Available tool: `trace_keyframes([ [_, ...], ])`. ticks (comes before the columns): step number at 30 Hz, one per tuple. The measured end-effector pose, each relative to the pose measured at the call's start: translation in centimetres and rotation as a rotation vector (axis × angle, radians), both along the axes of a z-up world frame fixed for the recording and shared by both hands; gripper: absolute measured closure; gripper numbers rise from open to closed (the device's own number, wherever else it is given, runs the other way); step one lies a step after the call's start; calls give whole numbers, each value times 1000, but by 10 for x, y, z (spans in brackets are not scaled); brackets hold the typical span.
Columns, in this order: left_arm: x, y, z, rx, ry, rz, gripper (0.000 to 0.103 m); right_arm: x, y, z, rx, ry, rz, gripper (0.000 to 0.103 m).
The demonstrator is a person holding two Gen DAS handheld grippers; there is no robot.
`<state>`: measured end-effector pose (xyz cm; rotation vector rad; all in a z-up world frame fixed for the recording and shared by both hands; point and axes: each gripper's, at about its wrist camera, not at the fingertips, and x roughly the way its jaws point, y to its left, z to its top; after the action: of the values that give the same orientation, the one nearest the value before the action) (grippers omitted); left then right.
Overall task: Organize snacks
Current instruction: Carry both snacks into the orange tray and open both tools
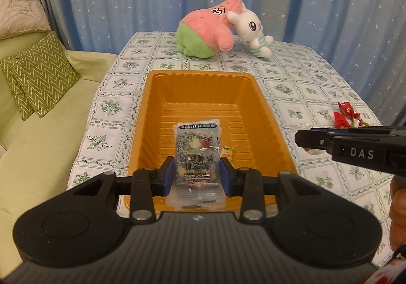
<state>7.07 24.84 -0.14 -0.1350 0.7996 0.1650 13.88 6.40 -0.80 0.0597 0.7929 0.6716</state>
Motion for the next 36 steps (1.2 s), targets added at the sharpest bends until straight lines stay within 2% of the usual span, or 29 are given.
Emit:
trace_keyframes([
  [15, 30, 9, -27, -20, 26, -4, 69, 23, 12, -15, 5, 49, -12, 82],
  [29, 5, 23, -14, -12, -11, 64, 68, 18, 20, -17, 13, 53, 10, 82],
  [33, -1, 26, -11, -16, -25, 78, 60, 18, 26, -13, 49, 47, 36, 82],
  [36, -5, 28, -10, -19, -25, 88, 59, 19, 29, -13, 74, 64, 51, 81],
])
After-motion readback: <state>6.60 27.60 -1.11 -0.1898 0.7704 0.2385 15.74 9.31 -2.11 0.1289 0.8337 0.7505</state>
